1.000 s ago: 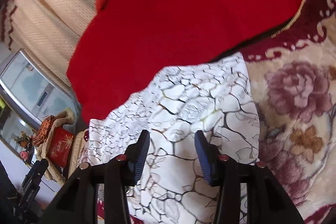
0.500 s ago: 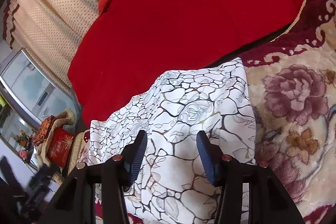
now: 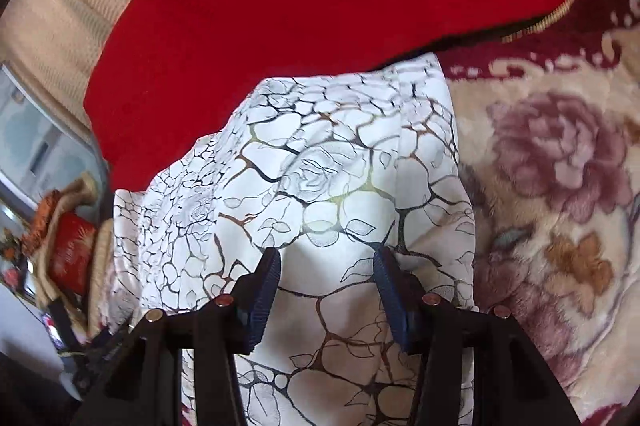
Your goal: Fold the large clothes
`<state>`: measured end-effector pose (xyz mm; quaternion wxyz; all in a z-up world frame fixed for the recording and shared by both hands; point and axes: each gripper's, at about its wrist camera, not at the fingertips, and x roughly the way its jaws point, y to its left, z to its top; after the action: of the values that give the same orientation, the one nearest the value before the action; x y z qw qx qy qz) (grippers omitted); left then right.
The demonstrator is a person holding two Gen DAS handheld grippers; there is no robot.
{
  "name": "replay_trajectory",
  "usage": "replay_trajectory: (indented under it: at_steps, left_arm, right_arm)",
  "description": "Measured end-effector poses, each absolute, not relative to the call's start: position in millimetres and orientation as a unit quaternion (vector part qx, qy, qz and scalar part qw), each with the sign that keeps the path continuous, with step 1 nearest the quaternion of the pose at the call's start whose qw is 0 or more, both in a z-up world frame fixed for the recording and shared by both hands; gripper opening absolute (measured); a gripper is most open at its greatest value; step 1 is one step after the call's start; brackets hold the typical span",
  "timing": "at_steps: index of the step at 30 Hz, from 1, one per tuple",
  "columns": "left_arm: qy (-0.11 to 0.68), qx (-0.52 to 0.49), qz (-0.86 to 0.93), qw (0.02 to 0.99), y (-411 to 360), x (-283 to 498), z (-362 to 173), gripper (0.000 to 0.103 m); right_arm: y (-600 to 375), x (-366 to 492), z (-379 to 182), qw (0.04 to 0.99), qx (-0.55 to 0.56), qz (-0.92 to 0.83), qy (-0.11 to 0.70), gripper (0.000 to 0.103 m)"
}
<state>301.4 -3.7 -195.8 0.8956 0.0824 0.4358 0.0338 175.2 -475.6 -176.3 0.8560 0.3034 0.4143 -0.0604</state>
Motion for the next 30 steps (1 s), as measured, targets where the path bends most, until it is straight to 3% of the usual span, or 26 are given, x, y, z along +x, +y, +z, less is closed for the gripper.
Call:
replay_trajectory:
  at_steps: [8,14,17,18,20,21,30]
  left_arm:
    - [0.387,0.023,0.066,0.919,42.4,272.0,-162.9,0.099]
    - [0.463,0.048,0.062,0.883,47.0,283.6,-196.9,0.099]
    - [0.457,0.02,0.045,0.888,54.6,271.7,-187.4,0.099]
    - [0.452,0.008,0.04,0.891,58.3,267.1,-184.0,0.099]
    - [0.446,-0.032,0.02,0.894,68.7,256.4,-175.1,0.099]
    - [0.447,-0.057,0.0,0.893,73.1,250.3,-172.5,0.099]
    - [0.503,-0.201,-0.084,0.836,80.1,249.7,-201.2,0.099]
  right_arm:
    - [-436.6,152.1,-133.0,0.903,0.268,0.029,0.334,0.054]
    - [-417.3,176.3,-171.8,0.865,0.263,0.02,0.427,0.053]
    - [-418.9,169.9,-160.8,0.873,0.271,0.03,0.404,0.053]
    - [-421.2,163.5,-155.5,0.876,0.284,0.041,0.388,0.054]
    - [-425.4,148.9,-149.1,0.877,0.31,0.05,0.363,0.072]
    - [-430.2,138.9,-146.7,0.873,0.335,0.061,0.348,0.074]
    - [-439.0,80.0,-170.8,0.806,0.468,0.125,0.34,0.078]
